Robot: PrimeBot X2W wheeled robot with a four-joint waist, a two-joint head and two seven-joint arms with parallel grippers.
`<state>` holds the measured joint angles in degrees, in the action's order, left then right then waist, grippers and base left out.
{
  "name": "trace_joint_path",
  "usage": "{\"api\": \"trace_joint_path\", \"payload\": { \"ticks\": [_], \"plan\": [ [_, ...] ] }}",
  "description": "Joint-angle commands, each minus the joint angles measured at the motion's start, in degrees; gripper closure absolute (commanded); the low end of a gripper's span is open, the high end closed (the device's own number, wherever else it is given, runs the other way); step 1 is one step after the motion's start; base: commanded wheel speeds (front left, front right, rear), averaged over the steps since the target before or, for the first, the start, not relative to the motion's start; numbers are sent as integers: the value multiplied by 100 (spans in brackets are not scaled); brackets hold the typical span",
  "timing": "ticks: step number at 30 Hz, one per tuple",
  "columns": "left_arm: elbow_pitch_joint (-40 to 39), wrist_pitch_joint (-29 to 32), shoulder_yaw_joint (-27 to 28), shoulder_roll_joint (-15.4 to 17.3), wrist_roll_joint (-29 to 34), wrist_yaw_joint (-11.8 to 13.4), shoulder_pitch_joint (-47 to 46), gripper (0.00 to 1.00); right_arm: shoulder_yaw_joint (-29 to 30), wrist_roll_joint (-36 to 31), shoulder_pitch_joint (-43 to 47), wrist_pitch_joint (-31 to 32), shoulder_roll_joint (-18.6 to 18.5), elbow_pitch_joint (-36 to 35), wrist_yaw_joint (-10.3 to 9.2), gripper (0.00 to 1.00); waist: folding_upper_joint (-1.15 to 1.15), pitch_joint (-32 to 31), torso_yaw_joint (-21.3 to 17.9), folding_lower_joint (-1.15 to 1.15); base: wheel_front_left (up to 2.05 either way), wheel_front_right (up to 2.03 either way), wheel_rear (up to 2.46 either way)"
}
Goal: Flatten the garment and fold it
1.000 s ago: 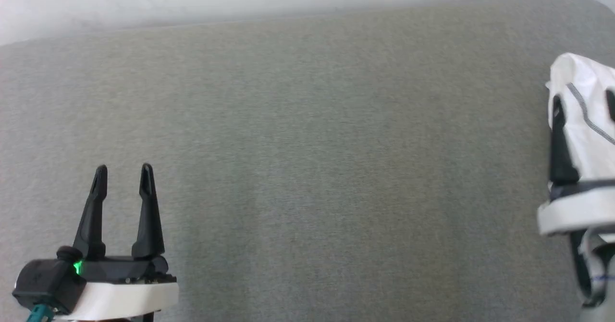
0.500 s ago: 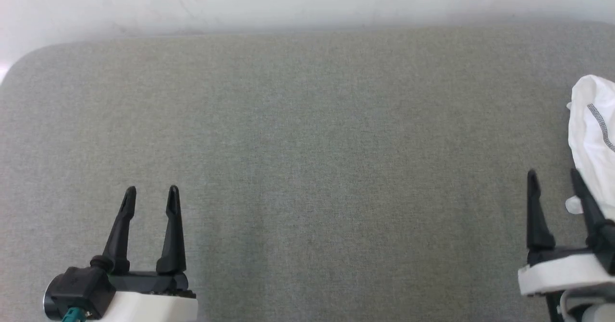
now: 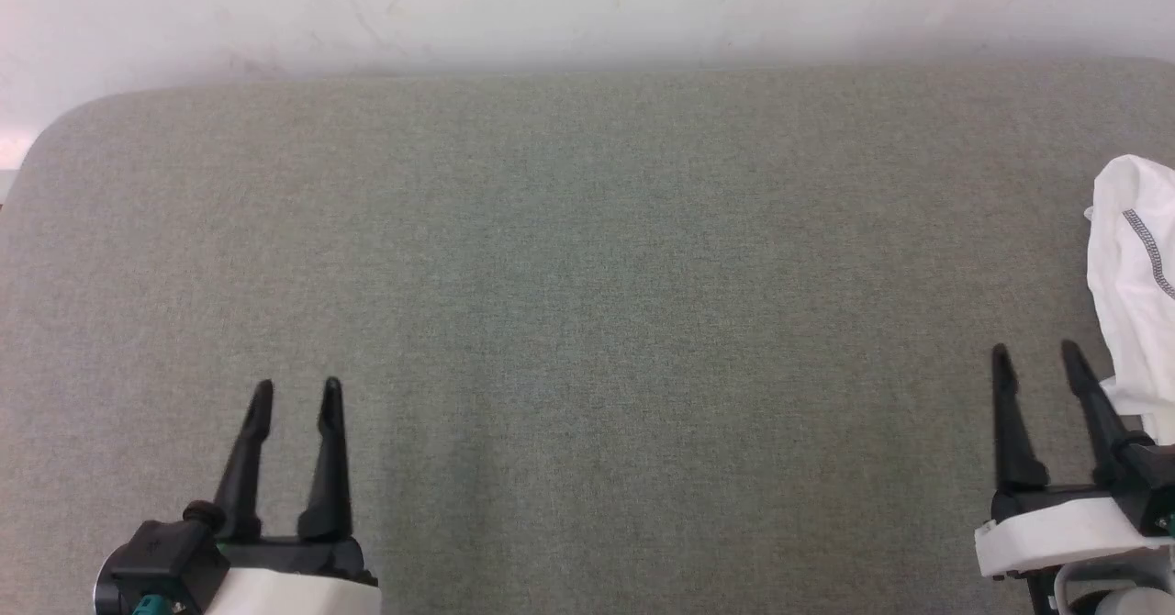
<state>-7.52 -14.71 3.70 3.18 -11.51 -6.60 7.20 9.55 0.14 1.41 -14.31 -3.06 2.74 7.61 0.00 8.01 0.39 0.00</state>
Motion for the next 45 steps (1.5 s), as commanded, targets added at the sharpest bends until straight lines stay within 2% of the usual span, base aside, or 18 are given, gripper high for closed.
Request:
{"api": "trace_joint_path", "payload": {
  "ticks": [1,45],
  "plan": [
    [-1,7,0,1,1,2,-1,100,-3,0,0,6,-1,0,0,100,0,-1,0,0,0,0,0],
    [246,488,-121,-8,378,218,-237,100,-316,-5,-46,480,4,-90,-4,100,0,-265,-13,0,0,0,0]
  ]
}}
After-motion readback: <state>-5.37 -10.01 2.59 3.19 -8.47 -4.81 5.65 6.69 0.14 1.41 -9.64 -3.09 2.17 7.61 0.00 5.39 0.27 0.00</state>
